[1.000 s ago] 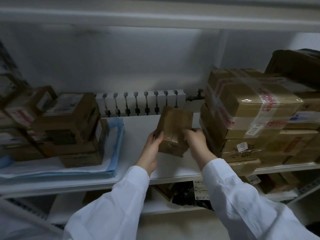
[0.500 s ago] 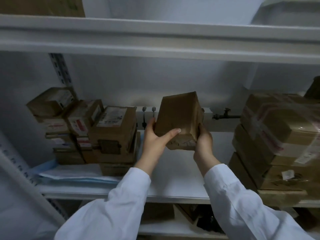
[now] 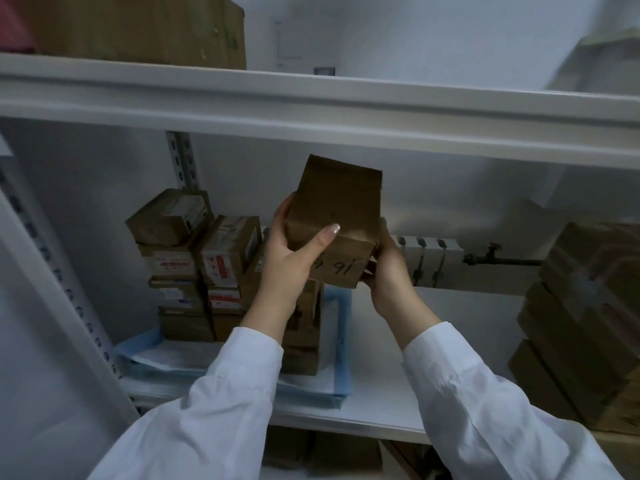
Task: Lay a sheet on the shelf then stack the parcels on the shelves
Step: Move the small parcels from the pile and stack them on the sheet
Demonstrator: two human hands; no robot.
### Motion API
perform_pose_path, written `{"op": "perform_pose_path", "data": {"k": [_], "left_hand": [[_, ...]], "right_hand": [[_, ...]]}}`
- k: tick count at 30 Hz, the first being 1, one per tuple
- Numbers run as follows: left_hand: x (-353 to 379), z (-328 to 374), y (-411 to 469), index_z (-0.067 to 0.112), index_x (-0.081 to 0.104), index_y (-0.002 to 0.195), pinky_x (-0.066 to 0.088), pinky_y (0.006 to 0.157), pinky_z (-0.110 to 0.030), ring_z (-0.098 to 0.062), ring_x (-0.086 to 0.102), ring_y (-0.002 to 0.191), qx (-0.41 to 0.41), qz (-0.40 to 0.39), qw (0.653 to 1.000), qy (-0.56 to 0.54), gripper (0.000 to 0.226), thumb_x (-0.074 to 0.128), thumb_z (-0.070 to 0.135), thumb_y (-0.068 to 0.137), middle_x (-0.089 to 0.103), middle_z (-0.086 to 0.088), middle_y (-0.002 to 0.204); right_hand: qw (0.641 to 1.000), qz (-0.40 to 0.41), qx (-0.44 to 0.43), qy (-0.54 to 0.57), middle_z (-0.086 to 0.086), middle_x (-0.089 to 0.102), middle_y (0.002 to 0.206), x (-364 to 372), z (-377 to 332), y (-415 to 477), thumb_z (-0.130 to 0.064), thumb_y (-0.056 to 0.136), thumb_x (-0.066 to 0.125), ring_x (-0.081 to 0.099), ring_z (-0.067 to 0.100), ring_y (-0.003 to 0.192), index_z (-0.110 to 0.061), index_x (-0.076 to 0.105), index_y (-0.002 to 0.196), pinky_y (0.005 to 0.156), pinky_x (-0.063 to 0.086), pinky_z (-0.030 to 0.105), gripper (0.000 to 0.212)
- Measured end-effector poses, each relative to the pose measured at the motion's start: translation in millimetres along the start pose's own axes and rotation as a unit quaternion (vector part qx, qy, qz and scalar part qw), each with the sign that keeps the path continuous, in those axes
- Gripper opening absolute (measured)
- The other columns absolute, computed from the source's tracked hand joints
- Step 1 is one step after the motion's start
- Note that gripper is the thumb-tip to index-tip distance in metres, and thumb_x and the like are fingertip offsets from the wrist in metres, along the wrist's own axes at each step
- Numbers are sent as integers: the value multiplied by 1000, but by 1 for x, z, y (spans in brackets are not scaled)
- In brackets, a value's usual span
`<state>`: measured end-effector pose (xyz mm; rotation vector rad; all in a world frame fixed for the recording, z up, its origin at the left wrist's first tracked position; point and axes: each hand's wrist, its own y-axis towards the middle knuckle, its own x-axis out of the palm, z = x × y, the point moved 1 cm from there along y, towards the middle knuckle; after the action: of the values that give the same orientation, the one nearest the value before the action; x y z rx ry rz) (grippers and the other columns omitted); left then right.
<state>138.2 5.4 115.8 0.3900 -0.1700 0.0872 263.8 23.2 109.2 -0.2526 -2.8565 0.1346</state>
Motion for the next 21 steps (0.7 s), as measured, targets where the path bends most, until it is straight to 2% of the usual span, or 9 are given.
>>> {"op": "perform_pose_path", "data": {"k": [2, 4, 6, 8, 10, 13, 15, 17, 21], "left_hand": [[-13, 3, 8, 32, 38, 135, 51, 89, -29, -8, 56, 110, -5, 25, 1000, 0, 67, 71, 29, 76, 55, 11, 120], [-25, 3, 16, 32, 39, 135, 51, 91, -34, -14, 56, 113, -22, 44, 999, -2, 67, 72, 33, 76, 55, 7, 123], [-36, 1, 23, 32, 41, 133, 51, 92, -38, -18, 56, 115, -31, 58, 998, 4, 66, 73, 35, 76, 55, 6, 123], [-42, -2, 26, 31, 42, 132, 51, 92, -39, -18, 56, 114, -35, 70, 997, 12, 62, 72, 32, 78, 56, 9, 119], [-47, -7, 28, 33, 44, 125, 51, 93, -41, -19, 57, 112, -41, 79, 996, 15, 53, 70, 31, 80, 56, 12, 112], [-52, -11, 31, 45, 47, 107, 49, 96, -46, -20, 58, 112, -53, 89, 994, 29, 35, 68, 36, 81, 57, 15, 109], [-54, -12, 33, 51, 47, 100, 48, 98, -48, -20, 57, 113, -57, 89, 994, 39, 30, 67, 41, 81, 56, 17, 108], [-55, -12, 35, 52, 46, 104, 47, 98, -48, -20, 56, 116, -60, 84, 994, 45, 31, 66, 46, 81, 56, 13, 114], [-54, -12, 36, 34, 41, 129, 47, 99, -44, -21, 54, 118, -62, 84, 992, 68, 44, 55, 45, 89, 52, 1, 131]], "right_hand": [[998, -60, 1, 21, 6, 62, 118, 14, 0, -5, -54, 95, 33, 59, 24, 107, -16, 50, 127, 99, 46, 41, 52], [994, -106, -1, 23, 5, 63, 110, 26, 3, -9, -52, 95, 33, 60, 19, 96, -18, 50, 119, 89, 48, 35, 45], [991, -130, 8, 23, 4, 63, 108, 37, 8, -9, -51, 95, 33, 59, 18, 94, -19, 50, 117, 83, 49, 32, 42], [989, -145, 8, 4, -2, 62, 100, 45, 12, -9, -49, 96, 33, 59, 13, 88, -20, 48, 123, 74, 49, 26, 42], [988, -151, 5, -27, -5, 62, 102, 50, 15, -9, -47, 97, 32, 59, 9, 87, -21, 41, 133, 70, 49, 21, 45], [987, -152, 2, -54, 6, 53, 136, 53, 17, -10, -43, 99, 27, 53, 19, 116, -18, 35, 141, 76, 46, 19, 50], [987, -148, 2, -63, 10, 48, 140, 55, 15, -11, -41, 100, 25, 48, 22, 123, -16, 35, 141, 64, 47, 11, 50], [988, -135, 4, -72, 9, 51, 135, 56, 15, -10, -42, 100, 24, 46, 25, 128, -14, 35, 142, 57, 45, 10, 51], [989, -115, 5, -88, 8, 43, 146, 58, 17, -3, -47, 100, 20, 39, 23, 135, -15, 33, 144, 83, 32, 18, 57]]}}
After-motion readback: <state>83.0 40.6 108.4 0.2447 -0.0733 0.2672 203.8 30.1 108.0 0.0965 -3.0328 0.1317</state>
